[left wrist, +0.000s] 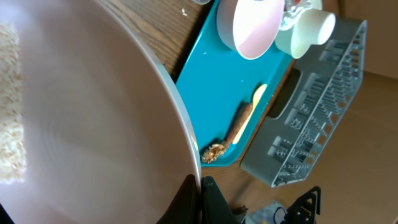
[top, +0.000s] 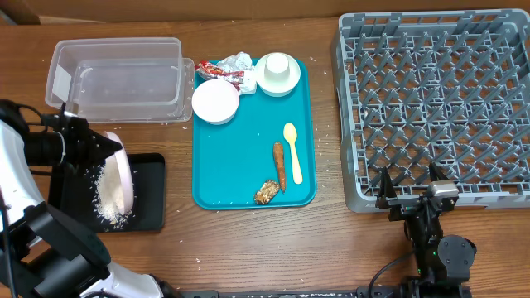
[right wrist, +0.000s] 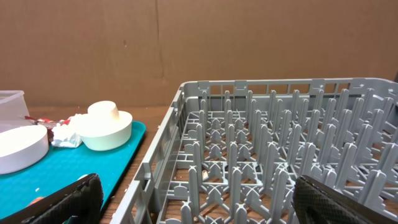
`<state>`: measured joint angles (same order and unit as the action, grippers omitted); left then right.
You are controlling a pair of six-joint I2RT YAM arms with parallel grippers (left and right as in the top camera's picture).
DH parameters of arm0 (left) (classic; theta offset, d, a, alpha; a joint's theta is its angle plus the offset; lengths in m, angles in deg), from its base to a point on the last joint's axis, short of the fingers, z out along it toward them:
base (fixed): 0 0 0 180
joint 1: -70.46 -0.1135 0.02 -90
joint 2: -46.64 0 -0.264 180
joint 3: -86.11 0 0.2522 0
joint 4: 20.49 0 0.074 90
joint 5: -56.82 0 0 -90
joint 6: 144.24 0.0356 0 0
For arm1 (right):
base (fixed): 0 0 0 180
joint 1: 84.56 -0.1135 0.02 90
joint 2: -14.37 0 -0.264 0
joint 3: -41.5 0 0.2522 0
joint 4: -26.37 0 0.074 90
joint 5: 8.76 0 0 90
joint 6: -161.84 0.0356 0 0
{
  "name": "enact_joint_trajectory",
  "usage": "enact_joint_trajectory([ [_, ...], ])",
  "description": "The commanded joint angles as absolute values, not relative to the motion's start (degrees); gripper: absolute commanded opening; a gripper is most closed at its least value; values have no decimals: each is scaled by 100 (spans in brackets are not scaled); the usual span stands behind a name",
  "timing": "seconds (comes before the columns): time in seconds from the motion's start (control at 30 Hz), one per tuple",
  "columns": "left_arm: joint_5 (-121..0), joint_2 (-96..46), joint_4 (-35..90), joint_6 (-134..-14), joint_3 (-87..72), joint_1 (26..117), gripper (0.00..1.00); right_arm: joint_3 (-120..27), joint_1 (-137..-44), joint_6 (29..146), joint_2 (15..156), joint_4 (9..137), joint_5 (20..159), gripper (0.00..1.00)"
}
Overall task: Sort waste into correct bins and load items into the dishwasher
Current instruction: 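Tilt the plate with the left gripper to pour rice onto the black tray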
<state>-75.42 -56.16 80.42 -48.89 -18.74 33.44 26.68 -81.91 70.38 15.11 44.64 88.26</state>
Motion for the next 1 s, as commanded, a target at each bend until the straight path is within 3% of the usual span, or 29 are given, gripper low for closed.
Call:
enact_joint_trajectory([
  [0.0,-7990,-5487,8108,-4485,-1855,3194,4,2729,-8149,7078,1460,4431,8772,100],
  [0.97,-8534,-5498,8510,-3998,-1855,3097,4,2729,-8149,7078,1460,4431,8772,100],
])
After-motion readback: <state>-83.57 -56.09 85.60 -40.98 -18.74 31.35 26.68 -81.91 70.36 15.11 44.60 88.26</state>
